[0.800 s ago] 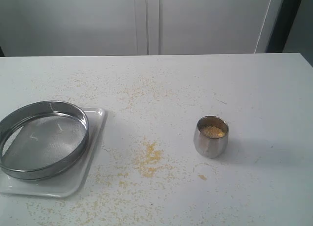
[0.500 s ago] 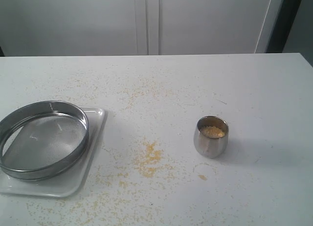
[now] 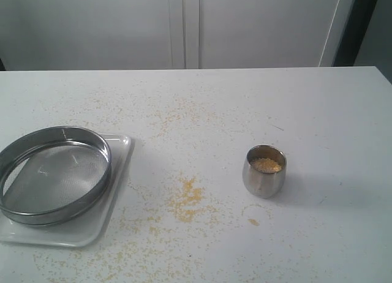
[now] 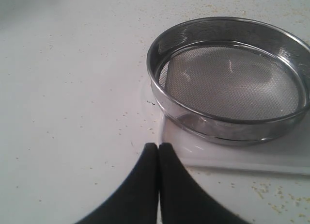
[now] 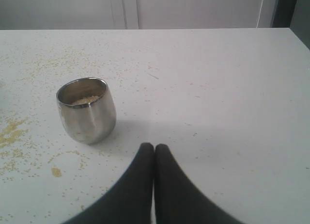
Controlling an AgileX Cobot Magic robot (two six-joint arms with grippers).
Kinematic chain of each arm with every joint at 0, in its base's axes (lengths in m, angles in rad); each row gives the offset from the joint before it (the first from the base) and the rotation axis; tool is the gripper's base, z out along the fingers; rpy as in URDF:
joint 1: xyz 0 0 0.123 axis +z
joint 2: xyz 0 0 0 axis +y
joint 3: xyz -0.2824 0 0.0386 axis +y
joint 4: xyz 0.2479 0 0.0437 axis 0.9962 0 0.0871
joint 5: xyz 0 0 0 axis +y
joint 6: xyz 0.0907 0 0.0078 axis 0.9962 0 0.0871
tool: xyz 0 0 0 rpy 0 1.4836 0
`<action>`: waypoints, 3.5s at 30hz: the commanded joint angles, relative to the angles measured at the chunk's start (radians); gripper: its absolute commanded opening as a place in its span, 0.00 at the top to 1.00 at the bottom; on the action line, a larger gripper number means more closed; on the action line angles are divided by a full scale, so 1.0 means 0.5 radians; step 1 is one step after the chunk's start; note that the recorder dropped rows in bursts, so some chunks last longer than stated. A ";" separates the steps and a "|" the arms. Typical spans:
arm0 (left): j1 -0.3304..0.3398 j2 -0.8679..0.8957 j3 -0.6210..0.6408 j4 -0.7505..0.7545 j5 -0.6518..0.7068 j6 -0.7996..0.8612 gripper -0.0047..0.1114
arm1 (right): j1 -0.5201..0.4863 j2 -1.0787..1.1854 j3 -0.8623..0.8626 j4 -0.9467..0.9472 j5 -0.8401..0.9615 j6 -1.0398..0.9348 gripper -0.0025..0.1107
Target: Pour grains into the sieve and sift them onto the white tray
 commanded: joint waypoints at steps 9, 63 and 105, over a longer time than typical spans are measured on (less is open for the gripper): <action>-0.009 -0.008 0.008 -0.006 -0.006 0.002 0.96 | 0.013 -0.010 0.011 -0.177 -0.234 -0.133 0.98; -0.009 -0.008 0.008 -0.006 -0.006 0.028 0.96 | 0.013 2.534 -0.703 -0.937 -2.680 0.489 0.26; -0.009 -0.008 0.008 -0.006 -0.006 0.028 0.96 | 0.061 3.777 -0.924 -1.077 -2.877 0.195 0.09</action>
